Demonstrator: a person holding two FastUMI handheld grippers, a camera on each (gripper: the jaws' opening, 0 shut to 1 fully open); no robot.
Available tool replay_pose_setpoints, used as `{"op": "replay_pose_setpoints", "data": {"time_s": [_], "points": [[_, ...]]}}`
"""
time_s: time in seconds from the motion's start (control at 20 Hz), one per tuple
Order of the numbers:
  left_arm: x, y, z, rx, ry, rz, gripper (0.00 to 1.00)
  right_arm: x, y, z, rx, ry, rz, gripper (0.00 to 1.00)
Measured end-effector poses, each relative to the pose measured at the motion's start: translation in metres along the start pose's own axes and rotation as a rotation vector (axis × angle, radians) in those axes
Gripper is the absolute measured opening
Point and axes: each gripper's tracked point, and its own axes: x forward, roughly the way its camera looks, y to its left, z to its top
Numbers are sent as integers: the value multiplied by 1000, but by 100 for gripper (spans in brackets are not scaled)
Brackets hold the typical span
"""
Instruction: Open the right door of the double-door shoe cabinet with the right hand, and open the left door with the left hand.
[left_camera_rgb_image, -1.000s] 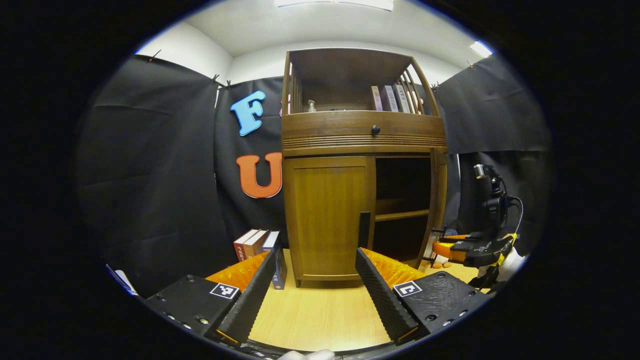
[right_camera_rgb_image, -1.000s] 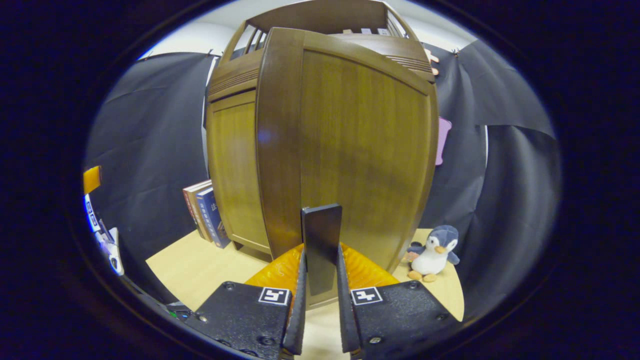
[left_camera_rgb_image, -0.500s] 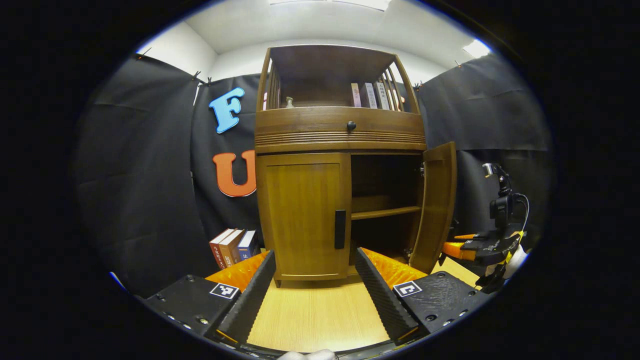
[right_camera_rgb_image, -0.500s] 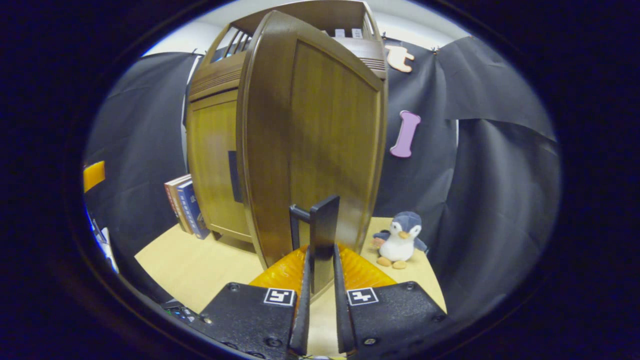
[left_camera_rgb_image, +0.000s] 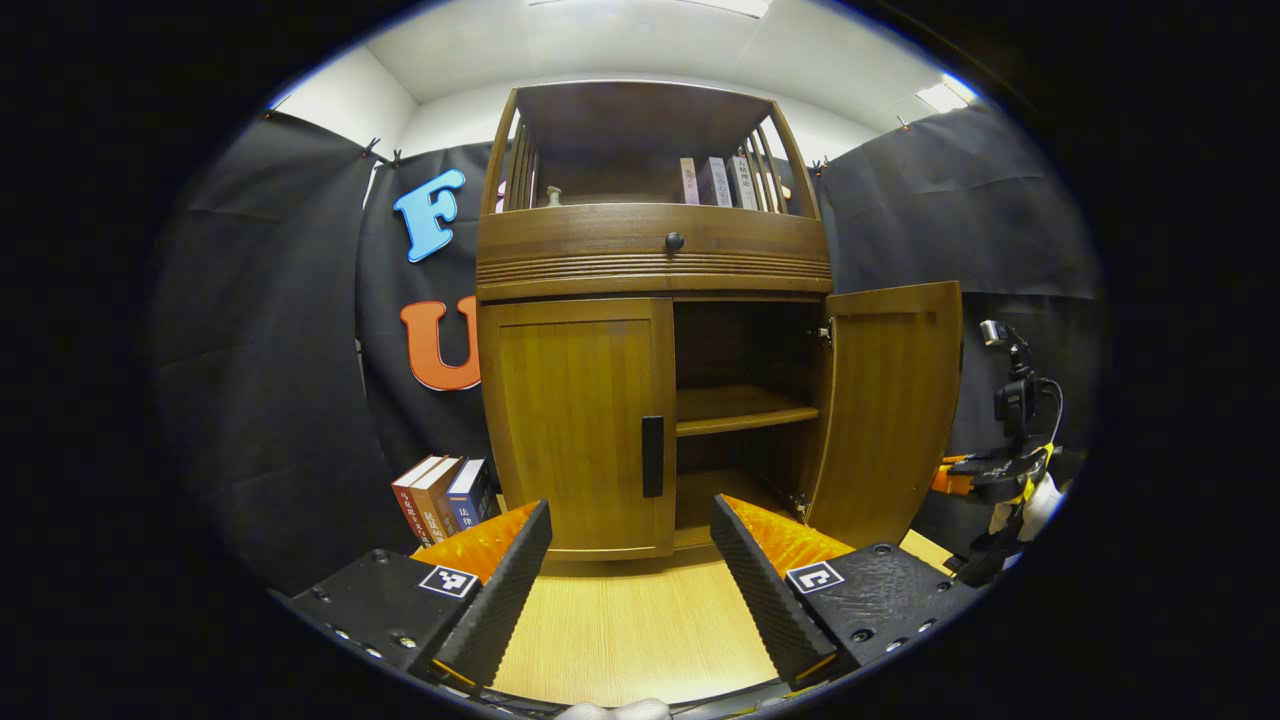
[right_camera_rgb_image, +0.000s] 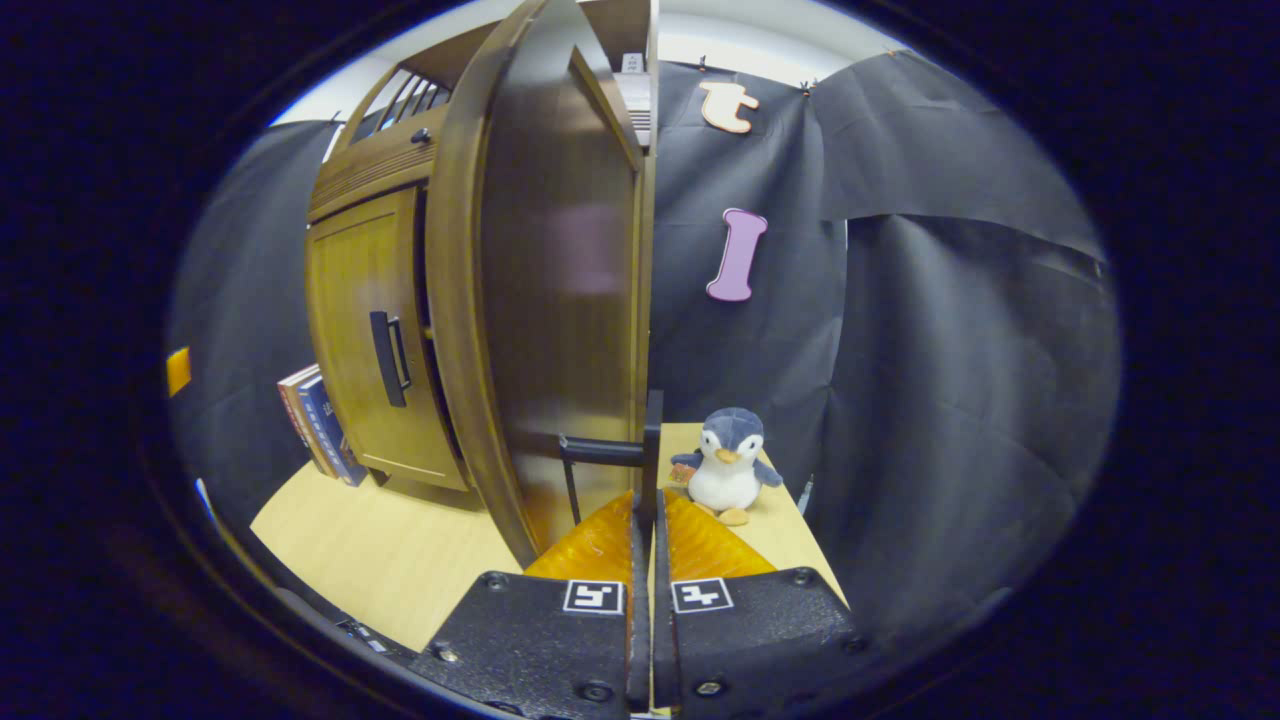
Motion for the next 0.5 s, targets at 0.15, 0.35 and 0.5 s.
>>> {"op": "replay_pose_setpoints", "data": {"time_s": [0.15,0.35,0.5], "points": [[3,-3,-1,1,6,2,96,-1,0,2,7,1,26,4],[5,-7,-4,2,21,2,96,-1,-1,2,-1,-1,82,4],[7,-9,-5,-2,26,5,96,-2,3,3,-1,-6,132,4]]}}
